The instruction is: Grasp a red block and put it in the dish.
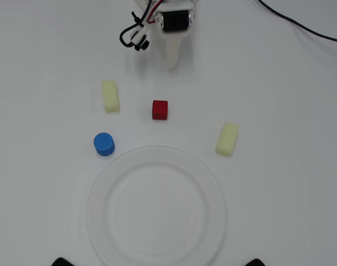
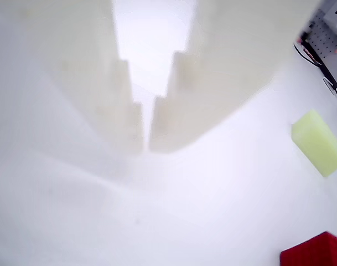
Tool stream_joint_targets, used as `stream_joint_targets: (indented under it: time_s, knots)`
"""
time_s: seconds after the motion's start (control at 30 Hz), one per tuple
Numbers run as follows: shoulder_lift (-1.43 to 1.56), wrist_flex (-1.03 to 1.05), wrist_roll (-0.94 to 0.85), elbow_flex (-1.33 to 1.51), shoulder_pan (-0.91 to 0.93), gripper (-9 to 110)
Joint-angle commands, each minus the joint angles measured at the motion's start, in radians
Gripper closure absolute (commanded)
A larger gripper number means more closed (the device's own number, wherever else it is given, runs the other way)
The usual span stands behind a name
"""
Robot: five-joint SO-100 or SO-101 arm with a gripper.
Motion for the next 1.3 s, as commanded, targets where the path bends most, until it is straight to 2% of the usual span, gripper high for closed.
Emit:
stream_joint_targets:
  time_s: [0.0, 0.43, 0.63, 1.0, 1.1, 1.27]
  knots:
    - [0.201, 0.058, -0.071, 0.109, -0.064, 101]
    - [0.201, 0.054, -0.107, 0.106, -0.054, 101]
    - [0.146, 0.051, -0.087, -0.051, -0.028, 101]
    - [-0.69, 0.038, -0.103, -0.634, -0.002, 101]
    - [-0.864, 0.054, -0.135, -0.764, -0.006, 89]
    - [-1.109, 0.061, -0.144, -0.954, -0.025, 77]
